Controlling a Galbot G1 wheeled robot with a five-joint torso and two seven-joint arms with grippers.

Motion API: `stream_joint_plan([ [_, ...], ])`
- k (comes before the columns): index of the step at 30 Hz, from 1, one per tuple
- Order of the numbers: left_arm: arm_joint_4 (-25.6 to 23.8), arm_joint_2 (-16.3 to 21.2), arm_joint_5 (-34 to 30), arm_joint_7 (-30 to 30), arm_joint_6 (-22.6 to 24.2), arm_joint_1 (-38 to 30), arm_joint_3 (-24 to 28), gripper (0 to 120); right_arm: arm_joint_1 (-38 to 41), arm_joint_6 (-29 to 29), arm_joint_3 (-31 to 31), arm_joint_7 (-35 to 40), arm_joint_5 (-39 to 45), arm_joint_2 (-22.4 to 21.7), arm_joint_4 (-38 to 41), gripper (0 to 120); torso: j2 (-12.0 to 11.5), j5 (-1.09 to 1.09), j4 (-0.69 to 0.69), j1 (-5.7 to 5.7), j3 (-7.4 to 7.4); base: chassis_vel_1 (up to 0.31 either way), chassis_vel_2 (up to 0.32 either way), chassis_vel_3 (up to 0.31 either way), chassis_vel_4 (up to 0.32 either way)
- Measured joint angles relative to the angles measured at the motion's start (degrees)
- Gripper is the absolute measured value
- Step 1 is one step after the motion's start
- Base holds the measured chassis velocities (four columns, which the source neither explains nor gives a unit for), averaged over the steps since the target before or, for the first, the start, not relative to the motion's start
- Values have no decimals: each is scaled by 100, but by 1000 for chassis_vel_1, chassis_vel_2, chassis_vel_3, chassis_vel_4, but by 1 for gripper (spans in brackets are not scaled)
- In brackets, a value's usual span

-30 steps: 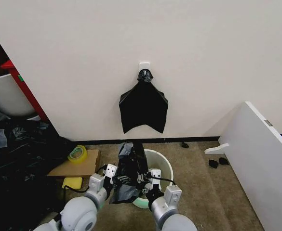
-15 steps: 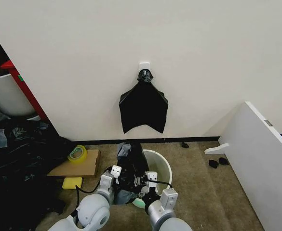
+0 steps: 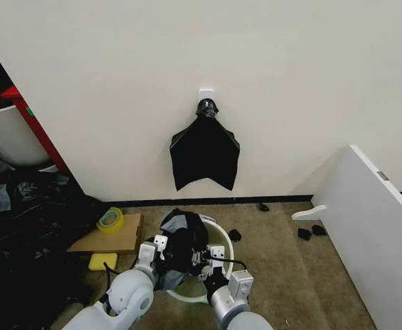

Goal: Place the garbage bag over the trash bin.

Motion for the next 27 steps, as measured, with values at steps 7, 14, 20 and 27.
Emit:
stream_joint_plan([
  [7, -115, 131, -197, 19, -323, 41, -348, 3, -30, 891, 202, -431, -771, -99, -369, 0, 0, 1, 1, 0, 1, 0, 0, 0, 0],
  [14, -322, 408, 604, 438, -845, 253, -443, 1, 232, 1861, 627, -1009, -1282, -174, -799, 0, 0, 2, 3, 0, 1, 0, 0, 0, 0],
  [20, -515, 589, 1504, 999, -1724, 542, -537, 1, 502, 1845, 1102, -1067, -1008, -202, -1016, 0, 0, 2, 3, 0, 1, 0, 0, 0, 0],
  [27, -529, 675, 1557, 2026, -2940, 660, -670, 1, 326, 1265, 1794, -712, 177, -326, -957, 0, 0, 2, -1, 0, 0, 0, 0, 0, 0],
])
